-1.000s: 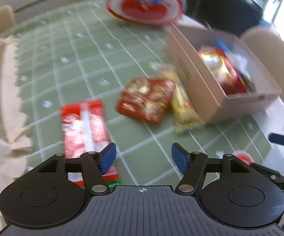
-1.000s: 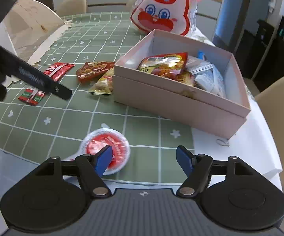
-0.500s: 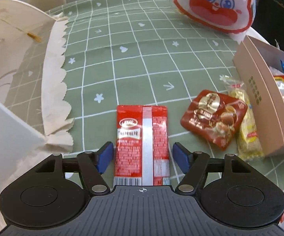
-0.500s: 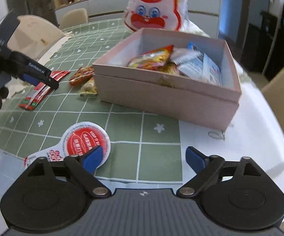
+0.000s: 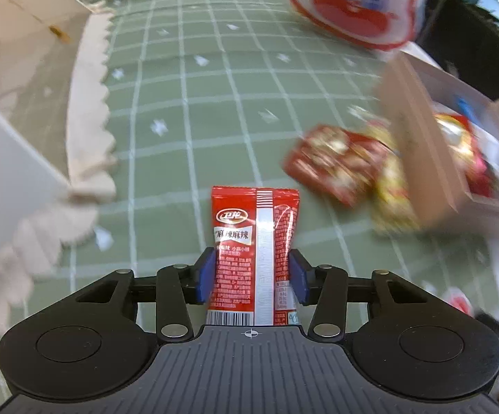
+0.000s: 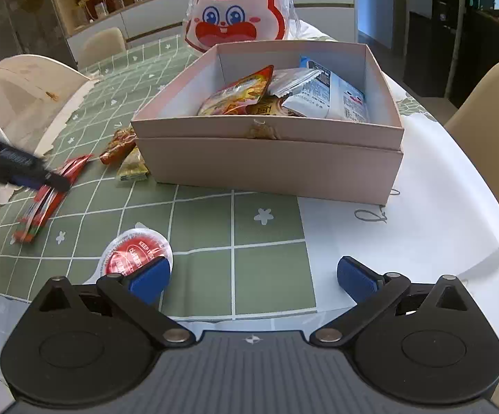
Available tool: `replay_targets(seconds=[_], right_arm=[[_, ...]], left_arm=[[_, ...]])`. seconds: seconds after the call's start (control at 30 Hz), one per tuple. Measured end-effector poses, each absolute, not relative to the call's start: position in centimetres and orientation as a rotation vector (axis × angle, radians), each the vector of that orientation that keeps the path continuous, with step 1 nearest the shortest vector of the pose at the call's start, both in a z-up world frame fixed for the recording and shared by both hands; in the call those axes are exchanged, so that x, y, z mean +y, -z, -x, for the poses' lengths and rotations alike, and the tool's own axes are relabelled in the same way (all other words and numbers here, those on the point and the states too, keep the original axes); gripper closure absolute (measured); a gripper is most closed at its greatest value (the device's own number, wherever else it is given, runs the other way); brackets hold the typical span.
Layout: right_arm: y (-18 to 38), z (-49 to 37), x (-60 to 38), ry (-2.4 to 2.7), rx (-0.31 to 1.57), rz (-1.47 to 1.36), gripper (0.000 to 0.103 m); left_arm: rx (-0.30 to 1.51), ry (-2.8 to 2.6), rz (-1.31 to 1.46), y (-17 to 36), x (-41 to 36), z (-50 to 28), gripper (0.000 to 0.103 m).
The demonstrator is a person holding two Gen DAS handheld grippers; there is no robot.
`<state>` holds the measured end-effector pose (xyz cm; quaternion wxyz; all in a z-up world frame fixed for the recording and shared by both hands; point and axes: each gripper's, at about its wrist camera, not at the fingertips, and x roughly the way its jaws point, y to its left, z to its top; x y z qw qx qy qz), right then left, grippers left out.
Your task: Organize snacks
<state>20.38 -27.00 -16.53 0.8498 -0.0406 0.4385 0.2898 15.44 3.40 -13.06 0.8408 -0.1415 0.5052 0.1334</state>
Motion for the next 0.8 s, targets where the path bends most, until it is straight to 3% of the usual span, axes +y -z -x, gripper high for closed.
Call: replay_targets(seconds=[0.07, 0.13, 0.27, 0.5, 0.8], right_arm=[[16.2, -20.6, -26.8, -0.607, 0.965, 0.109, 0.001], [15.2, -20.5, -26.5, -0.586, 0.974, 0.107, 0.013], [11.7, -19.0, -23.8, -0.678, 0.888, 0.158, 0.013], [6.4, -20.5, -11.9, -0.966, 0.916, 0.282, 0.013], [12.4, -28.4, 1.2, -0.882, 1.041, 0.691, 0.013]], left_arm=[[1.069, -0.242, 0.314, 12.9, 2.2, -13.7, 0.054], [1.067, -0.216, 0.324, 12.8, 1.4, -12.1, 0.055], [1.019, -0.237, 0.389, 11.9, 2.0, -8.9, 0.056], [0.993, -0.28, 0.435, 11.4, 3.6, -4.3, 0.056], [0.963, -0.284, 0.522, 10.5, 3.6, -0.8, 0.056]])
